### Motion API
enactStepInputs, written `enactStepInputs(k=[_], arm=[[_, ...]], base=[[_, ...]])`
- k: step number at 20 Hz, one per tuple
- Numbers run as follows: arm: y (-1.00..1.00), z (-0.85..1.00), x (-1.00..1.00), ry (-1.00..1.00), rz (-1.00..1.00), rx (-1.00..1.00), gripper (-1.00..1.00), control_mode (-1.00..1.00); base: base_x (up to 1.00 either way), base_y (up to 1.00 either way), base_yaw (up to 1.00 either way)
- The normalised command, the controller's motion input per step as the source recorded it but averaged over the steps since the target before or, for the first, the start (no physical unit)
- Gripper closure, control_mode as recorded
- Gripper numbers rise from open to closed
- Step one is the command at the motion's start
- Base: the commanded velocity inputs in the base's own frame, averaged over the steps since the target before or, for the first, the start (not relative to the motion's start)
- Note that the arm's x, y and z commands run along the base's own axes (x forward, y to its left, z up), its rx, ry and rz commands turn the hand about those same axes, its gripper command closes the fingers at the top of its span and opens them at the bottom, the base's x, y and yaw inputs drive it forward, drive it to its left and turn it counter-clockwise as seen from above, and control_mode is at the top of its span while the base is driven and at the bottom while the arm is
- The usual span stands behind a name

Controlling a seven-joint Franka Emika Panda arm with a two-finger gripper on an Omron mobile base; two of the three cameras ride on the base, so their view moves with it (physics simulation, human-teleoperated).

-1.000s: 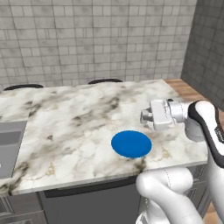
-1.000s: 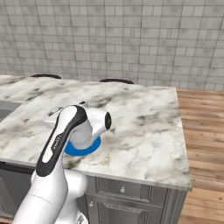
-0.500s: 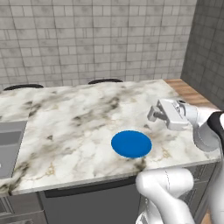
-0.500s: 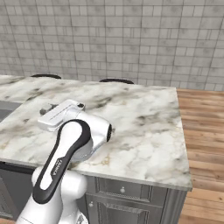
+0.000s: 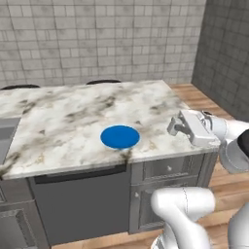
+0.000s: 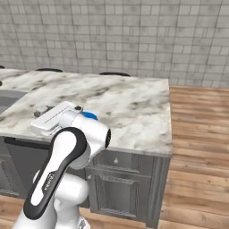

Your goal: Pick up the marshmallow and place it in the cup of hot chocolate on the dining counter.

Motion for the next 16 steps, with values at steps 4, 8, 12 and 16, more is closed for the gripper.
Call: enactStepInputs(k=[4,8,12,16], arm=[[0.0,0.0,0.0,0.0,0.0,0.0,1.0,1.0],[0.0,0.0,0.0,0.0,0.0,0.0,1.0,1.0],[0.0,0.0,0.0,0.0,0.0,0.0,1.0,1.0],[0.0,0.0,0.0,0.0,0.0,0.0,1.0,1.0]], base=[[-0.84,-0.23,0.0],[0.04,-0.93,0.02],[0.05,-1.0,0.04],[0.02,-1.0,0.0]])
